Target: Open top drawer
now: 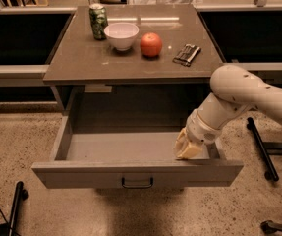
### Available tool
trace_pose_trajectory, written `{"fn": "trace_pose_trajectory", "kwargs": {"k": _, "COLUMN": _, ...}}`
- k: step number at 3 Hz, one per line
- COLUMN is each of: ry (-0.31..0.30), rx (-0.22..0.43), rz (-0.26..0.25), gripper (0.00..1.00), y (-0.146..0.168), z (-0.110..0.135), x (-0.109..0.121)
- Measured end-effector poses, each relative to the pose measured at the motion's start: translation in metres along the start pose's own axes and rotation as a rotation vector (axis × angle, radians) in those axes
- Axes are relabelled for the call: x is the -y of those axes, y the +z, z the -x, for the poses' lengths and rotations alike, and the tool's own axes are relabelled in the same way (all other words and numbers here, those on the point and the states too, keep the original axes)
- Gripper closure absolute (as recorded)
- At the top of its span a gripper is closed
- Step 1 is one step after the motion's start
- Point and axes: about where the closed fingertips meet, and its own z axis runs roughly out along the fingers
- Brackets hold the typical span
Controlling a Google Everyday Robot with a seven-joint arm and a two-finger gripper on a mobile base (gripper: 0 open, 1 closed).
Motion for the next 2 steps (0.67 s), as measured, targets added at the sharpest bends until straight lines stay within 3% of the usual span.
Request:
{"fn": "trace_pose_trajectory", "kwargs": {"k": 1, "ry": -0.012, "rx": 0.002, "rz": 0.077, "gripper": 1.00, "y": -0.001, "z": 0.013, "x": -0.031}}
{"fn": "trace_pose_trajectory", "kwargs": {"k": 2, "ry": -0.027, "rx": 0.009, "rz": 0.100, "gripper": 1.00, "y": -0.003, "z": 0.021, "x": -0.041}}
